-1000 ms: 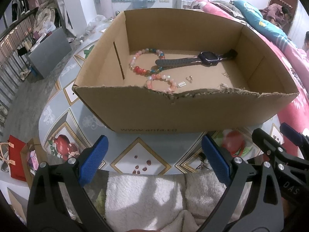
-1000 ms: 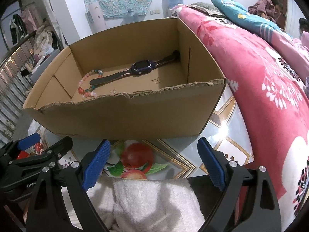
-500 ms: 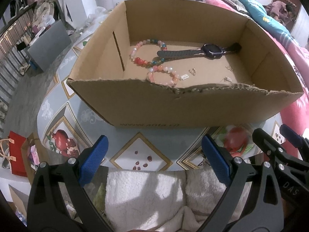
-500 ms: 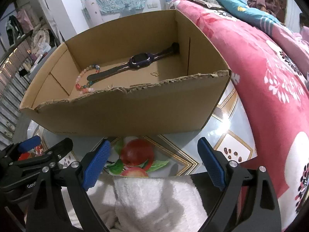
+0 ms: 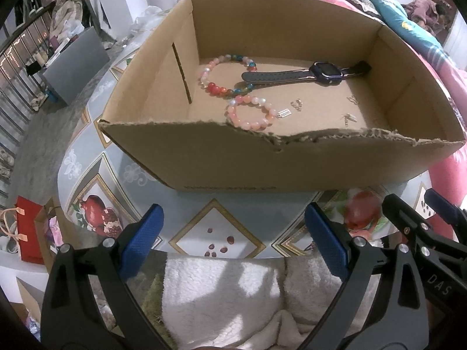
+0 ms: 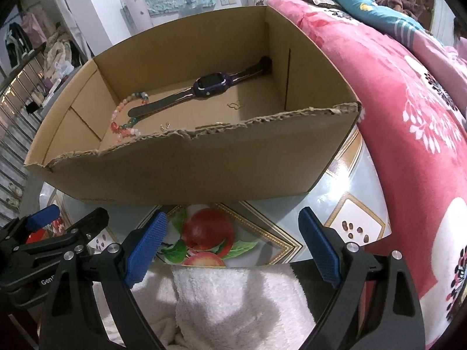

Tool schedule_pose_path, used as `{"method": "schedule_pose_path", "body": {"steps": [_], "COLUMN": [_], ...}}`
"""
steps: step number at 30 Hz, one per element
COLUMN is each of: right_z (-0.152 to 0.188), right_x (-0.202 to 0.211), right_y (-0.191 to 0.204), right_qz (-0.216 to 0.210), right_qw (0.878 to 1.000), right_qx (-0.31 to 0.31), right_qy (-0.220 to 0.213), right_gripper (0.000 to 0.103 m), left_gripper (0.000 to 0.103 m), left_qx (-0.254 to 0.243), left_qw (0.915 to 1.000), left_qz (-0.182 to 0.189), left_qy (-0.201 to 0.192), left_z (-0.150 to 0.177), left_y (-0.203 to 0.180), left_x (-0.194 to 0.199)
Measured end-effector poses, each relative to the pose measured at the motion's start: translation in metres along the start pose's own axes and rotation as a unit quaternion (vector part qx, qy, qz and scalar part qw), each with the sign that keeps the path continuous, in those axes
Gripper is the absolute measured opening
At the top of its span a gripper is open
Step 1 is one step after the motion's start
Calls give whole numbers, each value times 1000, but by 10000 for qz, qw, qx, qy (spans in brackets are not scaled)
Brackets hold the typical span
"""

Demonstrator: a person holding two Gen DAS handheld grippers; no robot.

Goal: Organize jewelry

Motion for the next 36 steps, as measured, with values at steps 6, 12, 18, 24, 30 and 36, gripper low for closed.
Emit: {"method": "schedule_pose_path", "body": {"steps": [6, 12, 18, 24, 30, 36], "right_z": [0, 1, 1, 1, 1, 0], "right_x": [-1, -3, -3, -4, -3, -4], "right_y": [1, 1, 1, 1, 1, 1], "right_qz": [31, 32, 50, 54, 64, 63], "right_qw": [10000, 10000, 10000, 10000, 10000, 10000], "right_qx": [28, 28, 32, 36, 44, 54], "right_qy": [23, 43, 40, 39, 37, 40], "right_gripper": [89, 89, 89, 89, 89, 89], "left_gripper": [93, 93, 93, 93, 93, 93], "left_qx": [-4, 2, 15, 17, 15, 17], "left_qw": [10000, 10000, 10000, 10000, 10000, 10000], "left_qz": [-28, -52, -25, -24, -29, -29], "left_qy": [27, 38, 64, 64, 61, 64], "left_z": [0, 1, 1, 1, 1, 1], "left_y": [0, 1, 2, 2, 2, 2], "left_x": [-2, -2, -3, -4, -4, -4]}}
Point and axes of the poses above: each gripper's, at about its wrist camera, not at the fingertips, and x roughly against the way its jaws point, y to its left, z to its underside, the point moved 7 cm from there along -x, roughly the way its jaws point, and after that the axes turned 4 degrees about -y, right-handed, at the moved point
